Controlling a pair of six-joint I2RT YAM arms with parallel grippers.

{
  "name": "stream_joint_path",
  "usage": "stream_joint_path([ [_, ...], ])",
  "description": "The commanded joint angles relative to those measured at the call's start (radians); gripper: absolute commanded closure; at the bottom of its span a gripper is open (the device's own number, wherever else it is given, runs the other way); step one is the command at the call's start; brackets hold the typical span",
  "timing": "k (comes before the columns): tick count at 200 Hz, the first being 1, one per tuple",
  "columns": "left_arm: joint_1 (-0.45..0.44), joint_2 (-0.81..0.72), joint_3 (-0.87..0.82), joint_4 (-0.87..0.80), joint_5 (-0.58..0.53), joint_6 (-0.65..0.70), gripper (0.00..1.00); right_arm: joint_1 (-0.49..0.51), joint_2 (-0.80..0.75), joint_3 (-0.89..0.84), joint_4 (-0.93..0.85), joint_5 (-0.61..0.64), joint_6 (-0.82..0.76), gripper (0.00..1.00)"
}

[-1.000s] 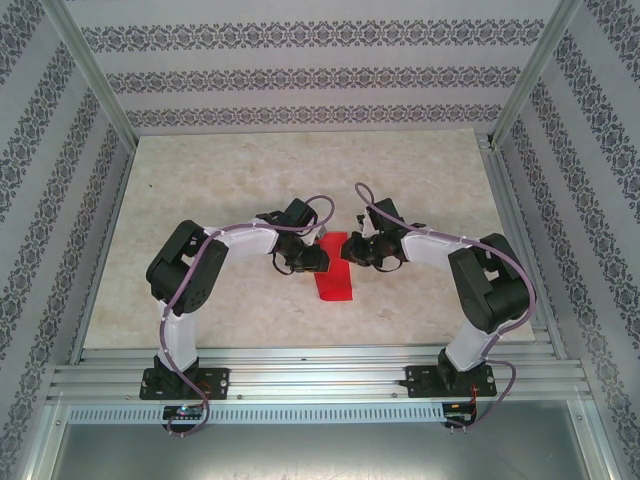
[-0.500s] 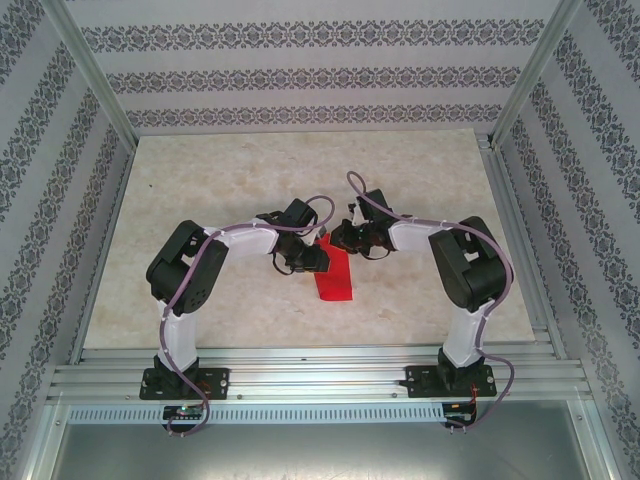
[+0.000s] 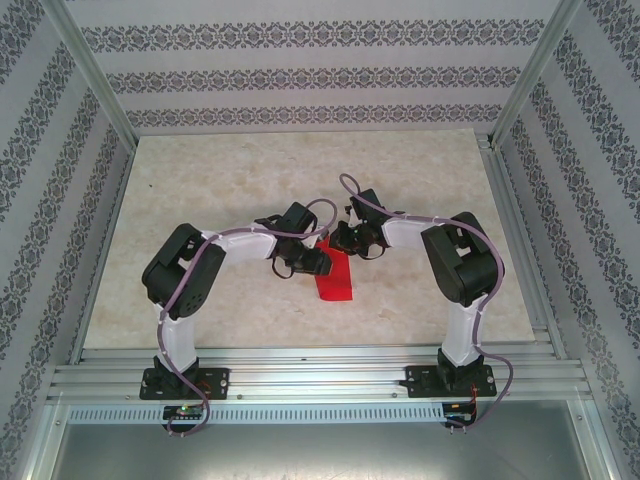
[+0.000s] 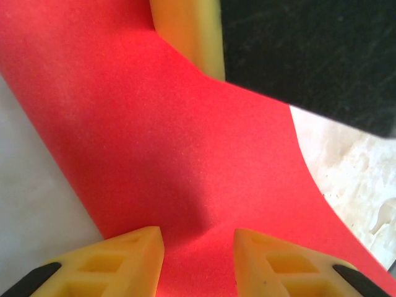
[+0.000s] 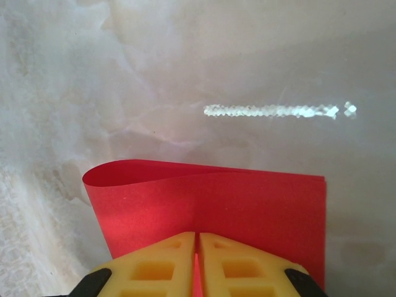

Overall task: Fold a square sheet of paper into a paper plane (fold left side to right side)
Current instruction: First fold the square sheet of paper in half at the center of the table.

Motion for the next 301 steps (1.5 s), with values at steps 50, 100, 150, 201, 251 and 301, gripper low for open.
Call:
stream_joint_path([
  [50,-0.075,-0.058,-0.134,-0.055,0.047,0.080,0.61,0.008,0.056,-0.009,-0.064,0.091,-0.014,0.89],
  [100,-0.094,-0.101,-0.175,-0.030,0.066,0.079,0.60,0.008,0.057,-0.011,-0.066,0.091,-0.017,0.89],
  [150,-0.133,-0.108,-0.201,0.015,0.079,0.051,0.60,0.009,0.054,-0.013,-0.068,0.090,-0.018,0.89],
  [201,-0.182,-0.126,-0.218,0.030,0.080,0.031,0.57,0.010,0.055,-0.017,-0.065,0.091,-0.018,0.89],
  [251,-0.183,-0.213,-0.216,0.043,0.088,-0.004,0.58,0.010,0.048,-0.019,-0.063,0.087,-0.025,0.90],
  [301,-0.038,-0.292,-0.194,0.075,0.138,-0.042,0.63,0.014,0.044,-0.018,-0.061,0.084,-0.026,0.90],
])
